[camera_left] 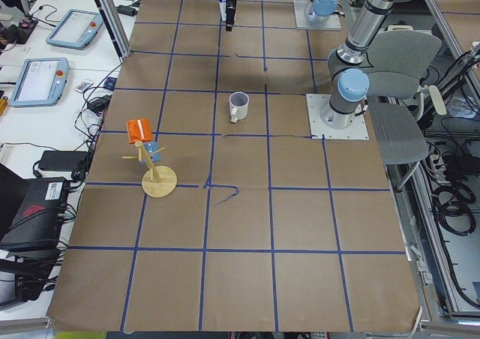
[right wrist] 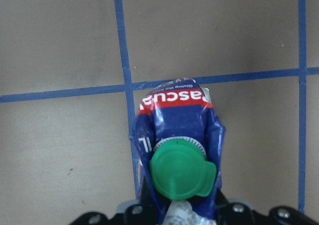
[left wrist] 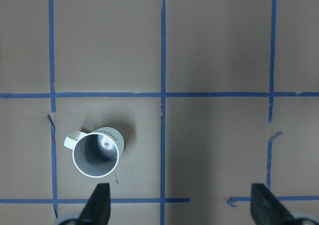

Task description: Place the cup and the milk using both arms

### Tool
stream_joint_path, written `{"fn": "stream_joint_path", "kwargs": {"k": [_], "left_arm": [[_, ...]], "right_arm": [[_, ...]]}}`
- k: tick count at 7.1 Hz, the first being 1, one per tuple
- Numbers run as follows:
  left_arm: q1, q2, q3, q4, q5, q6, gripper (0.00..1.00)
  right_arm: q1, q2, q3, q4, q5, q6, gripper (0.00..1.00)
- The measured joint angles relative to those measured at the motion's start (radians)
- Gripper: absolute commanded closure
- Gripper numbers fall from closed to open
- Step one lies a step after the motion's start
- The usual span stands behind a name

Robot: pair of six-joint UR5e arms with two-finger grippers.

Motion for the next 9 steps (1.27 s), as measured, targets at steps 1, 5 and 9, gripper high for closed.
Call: {"fn": "stream_joint_path", "kwargs": {"k": [1, 5, 9], "left_arm": [[0.000, 0.000, 0.000, 0.000, 0.000, 0.000, 0.00], [0.000, 0.001, 0.000, -0.001, 0.001, 0.000, 0.00], [0.000, 0.002, 0.000, -0.002, 0.001, 0.000, 0.00]], "right_arm": [[0.000, -0.004, -0.023, 0.014, -0.004, 0.000, 0.00], [0.118, 0.009, -0.382, 0.210, -0.019, 0.015, 0.00], [0.250, 0.042, -0.473, 0.231, -0.058, 0.082, 0.00]]}}
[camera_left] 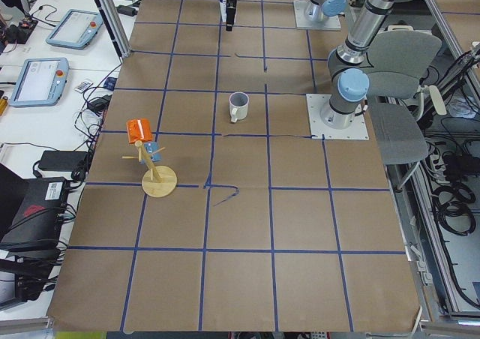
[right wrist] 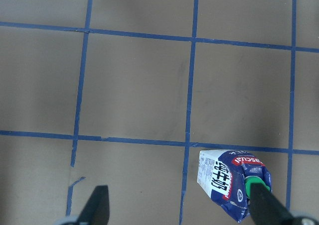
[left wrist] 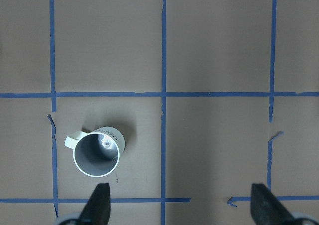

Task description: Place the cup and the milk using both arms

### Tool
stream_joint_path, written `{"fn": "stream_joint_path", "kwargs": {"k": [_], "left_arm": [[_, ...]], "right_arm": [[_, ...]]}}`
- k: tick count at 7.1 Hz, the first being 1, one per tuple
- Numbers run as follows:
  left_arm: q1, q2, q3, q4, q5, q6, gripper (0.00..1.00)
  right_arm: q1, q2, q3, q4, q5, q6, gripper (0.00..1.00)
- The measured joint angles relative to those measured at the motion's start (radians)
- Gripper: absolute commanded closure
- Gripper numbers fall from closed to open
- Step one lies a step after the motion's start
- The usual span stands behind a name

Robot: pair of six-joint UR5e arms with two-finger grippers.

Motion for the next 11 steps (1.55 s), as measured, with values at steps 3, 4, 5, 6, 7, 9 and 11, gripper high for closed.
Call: {"fn": "stream_joint_path", "kwargs": {"k": [3, 4, 5, 6, 7, 9, 11], "left_arm": [[0.000, 0.001, 0.000, 0.000, -0.001, 0.000, 0.00], [0.002, 0.001, -0.001, 0.000, -0.001, 0.000, 0.00], [0.002, 0.002, -0.001, 0.000, 0.000, 0.000, 0.00], [0.003, 0.002, -0.001, 0.000, 0.000, 0.000, 0.00], [0.004, -0.002, -0.002, 0.000, 0.001, 0.000, 0.00], [0.009, -0.022, -0.061, 0.012, 0.015, 0.000, 0.00], [0.039, -0.036, -0.275, 0.138, 0.103, 0.013, 0.00]], "right_arm": [[-0.063, 0.012, -0.003, 0.009, 0.003, 0.005, 0.00], [-0.085, 0.005, 0.007, 0.016, 0.009, -0.002, 0.00], [-0.091, -0.004, 0.019, 0.020, 0.013, -0.007, 0.00], [-0.089, -0.009, 0.026, 0.022, 0.015, -0.009, 0.00], [-0.085, -0.011, 0.030, 0.023, 0.016, -0.009, 0.00], [-0.083, -0.011, 0.031, 0.022, 0.017, -0.010, 0.00], [-0.082, -0.009, 0.031, 0.022, 0.018, -0.010, 0.00]]}}
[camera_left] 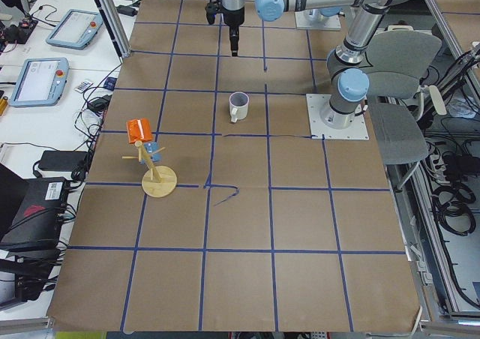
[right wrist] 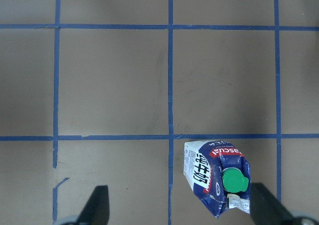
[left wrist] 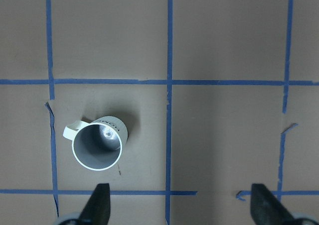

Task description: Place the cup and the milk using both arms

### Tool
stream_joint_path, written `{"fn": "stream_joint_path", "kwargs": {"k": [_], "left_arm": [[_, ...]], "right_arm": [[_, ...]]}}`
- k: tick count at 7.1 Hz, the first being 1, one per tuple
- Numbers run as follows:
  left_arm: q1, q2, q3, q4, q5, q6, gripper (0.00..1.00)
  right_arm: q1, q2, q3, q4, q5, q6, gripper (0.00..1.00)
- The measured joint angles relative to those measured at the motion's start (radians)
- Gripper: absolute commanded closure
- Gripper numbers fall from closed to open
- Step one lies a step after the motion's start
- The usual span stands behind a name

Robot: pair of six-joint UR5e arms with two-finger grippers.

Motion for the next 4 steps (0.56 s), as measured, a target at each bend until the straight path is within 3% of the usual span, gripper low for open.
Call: {"fn": "stream_joint_path", "kwargs": {"k": [2, 3, 4], "left_arm": [[0.045, -0.025, -0.210, 0.203, 0.044, 0.087, 0.04], [0.059, -0.056, -0.267, 0.299, 0.050, 0.119, 0.12], [0.064, -0.092, -0.292, 0.362, 0.052, 0.133, 0.40]], "right_arm": [[0.000, 0.001, 0.005, 0.002, -0.003, -0.001, 0.00], [-0.005, 0.001, 0.017, 0.002, -0.009, -0.021, 0.00], [-0.015, -0.001, 0.044, 0.001, -0.016, -0.062, 0.00]]}}
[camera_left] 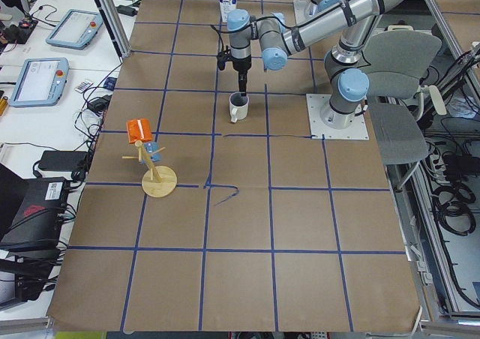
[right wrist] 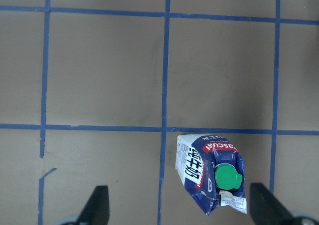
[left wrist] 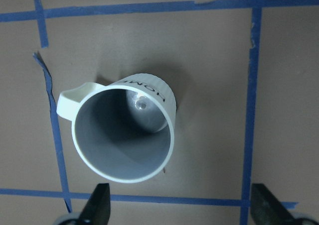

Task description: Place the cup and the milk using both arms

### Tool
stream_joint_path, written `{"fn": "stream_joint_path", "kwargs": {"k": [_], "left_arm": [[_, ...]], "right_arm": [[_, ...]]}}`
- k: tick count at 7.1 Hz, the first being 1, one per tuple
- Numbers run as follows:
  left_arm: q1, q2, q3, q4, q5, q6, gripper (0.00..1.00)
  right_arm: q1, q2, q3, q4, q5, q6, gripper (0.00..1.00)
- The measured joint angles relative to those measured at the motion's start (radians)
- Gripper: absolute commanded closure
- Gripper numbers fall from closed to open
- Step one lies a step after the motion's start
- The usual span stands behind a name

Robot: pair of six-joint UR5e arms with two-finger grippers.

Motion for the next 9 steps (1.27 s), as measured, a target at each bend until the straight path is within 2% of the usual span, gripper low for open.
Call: {"fn": "stream_joint_path", "kwargs": {"k": [1, 2, 4, 5, 7, 8, 9], "left_arm": [[0.002, -0.031, -0.009, 0.036, 0.001, 0.005, 0.92], [0.002, -0.050, -0.010, 0.051, 0.001, 0.006, 1.00], [0.003, -0.064, -0.001, 0.062, -0.001, 0.004, 1.00], [0.003, -0.065, 0.010, 0.063, 0.000, 0.003, 1.00], [-0.002, -0.079, 0.087, 0.024, -0.002, -0.050, 1.00], [-0.022, -0.100, 0.165, -0.031, -0.024, -0.130, 1.00], [-0.066, -0.140, 0.267, -0.083, -0.061, -0.234, 1.00]], "right_arm": [[-0.017, -0.006, 0.038, -0.003, -0.005, -0.040, 0.00], [-0.055, -0.011, 0.080, -0.009, -0.003, -0.075, 0.00], [-0.148, -0.016, 0.199, -0.049, 0.001, -0.129, 0.00], [-0.171, -0.015, 0.274, -0.106, -0.002, -0.147, 0.00], [-0.196, -0.015, 0.364, -0.198, 0.001, -0.160, 0.00], [-0.199, -0.015, 0.379, -0.210, 0.003, -0.159, 0.17], [-0.199, -0.016, 0.386, -0.216, 0.007, -0.155, 0.39]]}}
